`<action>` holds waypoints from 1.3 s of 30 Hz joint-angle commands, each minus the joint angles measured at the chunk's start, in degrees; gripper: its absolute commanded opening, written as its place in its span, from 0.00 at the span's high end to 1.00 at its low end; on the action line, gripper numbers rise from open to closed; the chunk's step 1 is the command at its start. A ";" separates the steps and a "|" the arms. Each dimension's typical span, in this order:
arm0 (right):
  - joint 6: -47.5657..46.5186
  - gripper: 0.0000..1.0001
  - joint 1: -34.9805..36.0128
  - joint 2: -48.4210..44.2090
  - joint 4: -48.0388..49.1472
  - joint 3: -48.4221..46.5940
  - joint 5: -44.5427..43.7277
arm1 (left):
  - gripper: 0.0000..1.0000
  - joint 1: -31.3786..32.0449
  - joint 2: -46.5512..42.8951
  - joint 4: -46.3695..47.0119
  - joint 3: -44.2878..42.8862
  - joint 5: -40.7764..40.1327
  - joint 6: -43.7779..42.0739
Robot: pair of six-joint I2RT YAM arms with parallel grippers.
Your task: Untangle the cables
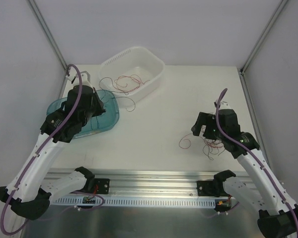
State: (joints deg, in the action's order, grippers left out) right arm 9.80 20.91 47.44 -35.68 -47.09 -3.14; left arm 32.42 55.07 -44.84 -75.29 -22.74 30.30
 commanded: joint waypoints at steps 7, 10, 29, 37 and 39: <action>1.27 0.00 1.94 -7.27 -4.48 4.02 -1.00 | 1.00 -15.36 -0.22 2.73 3.55 1.30 -2.18; 1.45 0.00 1.95 -7.71 -4.66 4.55 -0.64 | 1.00 -20.28 -1.72 6.25 9.44 0.68 -1.65; 3.73 0.01 1.86 -0.87 -7.30 7.10 -16.98 | 0.28 -39.10 -0.56 16.80 27.29 10.87 -4.99; 1.36 0.00 1.15 10.19 3.94 10.00 -14.19 | 0.01 -38.49 -6.28 22.68 33.71 32.79 -10.97; 1.27 0.01 1.24 16.17 6.49 9.48 -9.45 | 0.01 -36.22 -7.17 23.39 34.33 35.74 -11.05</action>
State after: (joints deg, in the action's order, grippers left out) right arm 11.70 22.31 58.39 -35.14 -37.17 -17.02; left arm -5.80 49.28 -25.56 -42.13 1.63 21.91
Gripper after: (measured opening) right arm 0.994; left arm 0.990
